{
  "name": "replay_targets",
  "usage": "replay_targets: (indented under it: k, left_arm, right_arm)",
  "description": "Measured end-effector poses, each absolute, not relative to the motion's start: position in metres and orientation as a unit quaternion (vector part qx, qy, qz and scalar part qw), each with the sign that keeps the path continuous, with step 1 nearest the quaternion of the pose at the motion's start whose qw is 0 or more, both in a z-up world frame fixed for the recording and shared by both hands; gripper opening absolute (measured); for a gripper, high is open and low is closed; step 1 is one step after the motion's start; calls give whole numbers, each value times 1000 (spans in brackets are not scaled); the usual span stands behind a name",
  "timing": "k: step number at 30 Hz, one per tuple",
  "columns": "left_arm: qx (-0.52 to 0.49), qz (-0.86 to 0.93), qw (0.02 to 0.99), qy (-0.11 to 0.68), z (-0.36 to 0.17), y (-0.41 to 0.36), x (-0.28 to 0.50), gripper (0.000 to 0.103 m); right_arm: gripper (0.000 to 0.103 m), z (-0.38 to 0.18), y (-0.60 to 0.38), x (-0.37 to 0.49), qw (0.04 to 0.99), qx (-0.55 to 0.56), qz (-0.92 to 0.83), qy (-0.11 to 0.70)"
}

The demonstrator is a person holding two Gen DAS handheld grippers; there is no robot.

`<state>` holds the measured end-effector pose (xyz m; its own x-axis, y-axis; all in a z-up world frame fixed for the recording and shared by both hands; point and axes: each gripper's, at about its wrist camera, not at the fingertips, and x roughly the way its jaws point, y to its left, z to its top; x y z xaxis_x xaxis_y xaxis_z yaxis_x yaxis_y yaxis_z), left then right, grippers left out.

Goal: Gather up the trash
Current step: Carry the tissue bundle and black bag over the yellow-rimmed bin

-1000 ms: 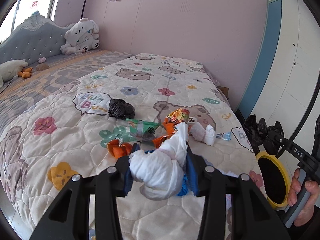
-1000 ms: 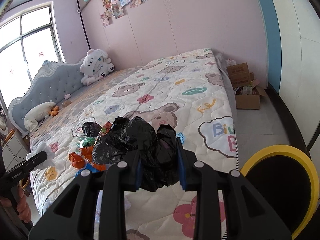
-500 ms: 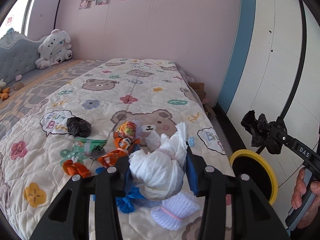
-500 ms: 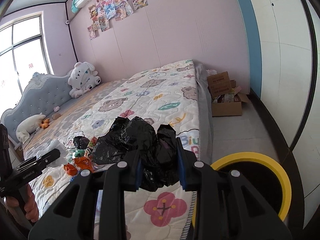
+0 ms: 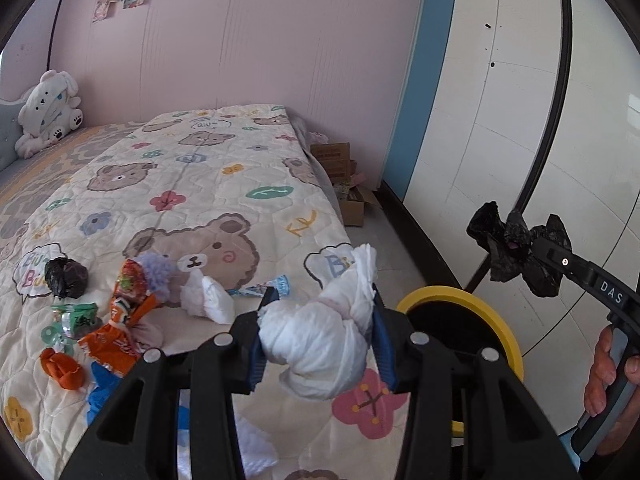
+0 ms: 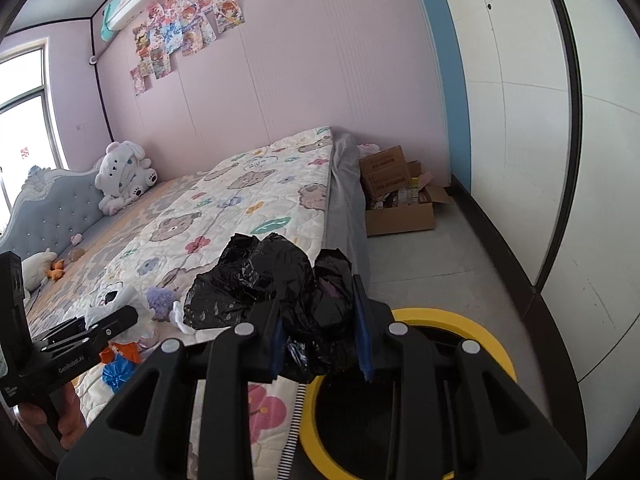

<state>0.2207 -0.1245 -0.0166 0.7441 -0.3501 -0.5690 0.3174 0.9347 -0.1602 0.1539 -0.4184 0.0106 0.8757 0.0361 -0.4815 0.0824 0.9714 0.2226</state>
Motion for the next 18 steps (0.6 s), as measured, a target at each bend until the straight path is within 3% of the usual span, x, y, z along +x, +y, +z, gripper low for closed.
replay_targets:
  k: [18]
  left_arm:
    - [-4,-255,900,354,-51,-230,241,41]
  right_arm:
    - [28,-15,-490,159,947,156,-70,273]
